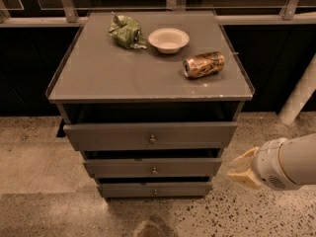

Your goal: Open top drawer

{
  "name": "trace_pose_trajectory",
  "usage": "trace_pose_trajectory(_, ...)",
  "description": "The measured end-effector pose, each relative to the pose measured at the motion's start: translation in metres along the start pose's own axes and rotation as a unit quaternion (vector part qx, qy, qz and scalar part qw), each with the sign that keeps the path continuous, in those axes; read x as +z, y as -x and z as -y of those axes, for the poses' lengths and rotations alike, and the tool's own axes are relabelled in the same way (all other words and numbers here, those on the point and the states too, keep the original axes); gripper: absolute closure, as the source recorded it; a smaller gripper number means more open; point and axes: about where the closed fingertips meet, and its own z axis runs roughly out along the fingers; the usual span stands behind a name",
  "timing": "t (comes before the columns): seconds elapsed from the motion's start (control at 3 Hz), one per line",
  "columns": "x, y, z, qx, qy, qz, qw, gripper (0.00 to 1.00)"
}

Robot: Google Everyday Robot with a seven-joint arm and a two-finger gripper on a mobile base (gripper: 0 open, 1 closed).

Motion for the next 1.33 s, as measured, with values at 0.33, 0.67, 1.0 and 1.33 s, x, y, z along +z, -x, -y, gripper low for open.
trace_pose_trajectory(0.33, 0.000, 0.000, 0.000, 0.000, 0.000, 0.000, 1.0000, 0.88)
trace_pose_trajectory(0.67, 0.001, -0.001, 0.002, 0.007, -0.016, 0.001, 0.9998, 1.00)
trace_pose_trajectory(1.0, 0.026, -0.020, -0.001, 0.030, -0.031, 0.023, 0.9988, 1.00)
trace_pose_trajectory(1.33, 0.055, -0.017, 0.032, 0.038, -0.073, 0.071, 0.9941, 1.00)
